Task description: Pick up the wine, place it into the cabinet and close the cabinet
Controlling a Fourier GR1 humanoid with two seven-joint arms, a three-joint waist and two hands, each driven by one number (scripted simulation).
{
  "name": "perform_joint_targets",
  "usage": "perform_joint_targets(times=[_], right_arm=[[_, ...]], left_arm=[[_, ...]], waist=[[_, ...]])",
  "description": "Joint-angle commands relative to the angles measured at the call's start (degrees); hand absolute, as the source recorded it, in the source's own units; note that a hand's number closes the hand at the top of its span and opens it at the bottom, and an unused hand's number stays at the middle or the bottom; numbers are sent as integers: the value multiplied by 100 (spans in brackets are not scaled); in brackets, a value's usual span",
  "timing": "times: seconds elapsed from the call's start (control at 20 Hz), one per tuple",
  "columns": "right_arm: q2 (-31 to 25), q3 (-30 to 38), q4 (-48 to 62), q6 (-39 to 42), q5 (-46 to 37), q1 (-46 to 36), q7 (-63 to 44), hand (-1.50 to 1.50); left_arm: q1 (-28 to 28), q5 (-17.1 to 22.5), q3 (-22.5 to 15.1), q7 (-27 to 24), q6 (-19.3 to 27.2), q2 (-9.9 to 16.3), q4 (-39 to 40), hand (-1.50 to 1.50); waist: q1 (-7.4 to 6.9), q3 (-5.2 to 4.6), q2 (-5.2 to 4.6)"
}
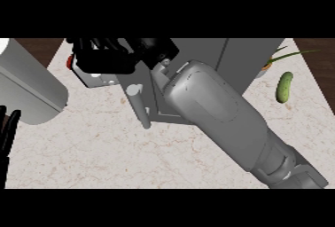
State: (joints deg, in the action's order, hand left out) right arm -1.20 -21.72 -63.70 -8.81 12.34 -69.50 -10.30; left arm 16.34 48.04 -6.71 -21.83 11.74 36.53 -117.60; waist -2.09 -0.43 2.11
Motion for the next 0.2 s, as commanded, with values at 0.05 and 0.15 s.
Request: perform_joint_targets(times=[0.05,0.15], right_arm=[[-474,357,928,-46,-247,7,220,150],[-377,319,1042,-34,-309,-89,276,150]], left_arm=[[-109,-65,-33,74,57,-53,0,-150],[-15,-94,-111,182,174,-67,-204,-150]], waist=[[65,36,-282],[-7,38,-276]])
